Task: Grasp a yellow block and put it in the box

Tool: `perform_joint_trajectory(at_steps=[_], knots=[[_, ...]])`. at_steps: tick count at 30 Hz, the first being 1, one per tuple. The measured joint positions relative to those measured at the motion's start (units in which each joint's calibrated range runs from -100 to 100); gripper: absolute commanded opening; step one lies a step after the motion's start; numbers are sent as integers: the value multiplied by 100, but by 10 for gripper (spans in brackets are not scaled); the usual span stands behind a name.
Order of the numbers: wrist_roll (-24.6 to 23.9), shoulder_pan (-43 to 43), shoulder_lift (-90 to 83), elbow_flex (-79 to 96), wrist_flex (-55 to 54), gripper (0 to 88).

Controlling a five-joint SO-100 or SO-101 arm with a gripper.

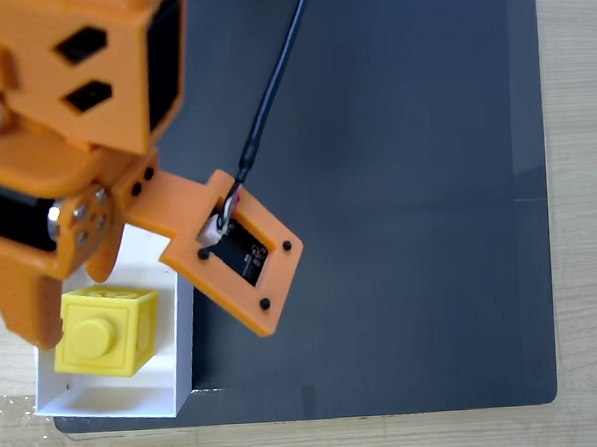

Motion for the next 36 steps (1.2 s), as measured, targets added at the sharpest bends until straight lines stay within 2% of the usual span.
perform_joint_trajectory(at_steps=[7, 14, 19, 27, 31, 36], knots=[[-90, -1062, -1871, 614, 1116, 14], [-69, -2024, -4130, 2782, 1454, 14], [122, -2267, -5942, 5239, 1116, 14], [164, -2285, -8934, 9079, 822, 21], [169, -2285, -9987, 10090, 1082, 17], [169, -2285, -10173, 10632, 1142, 14]])
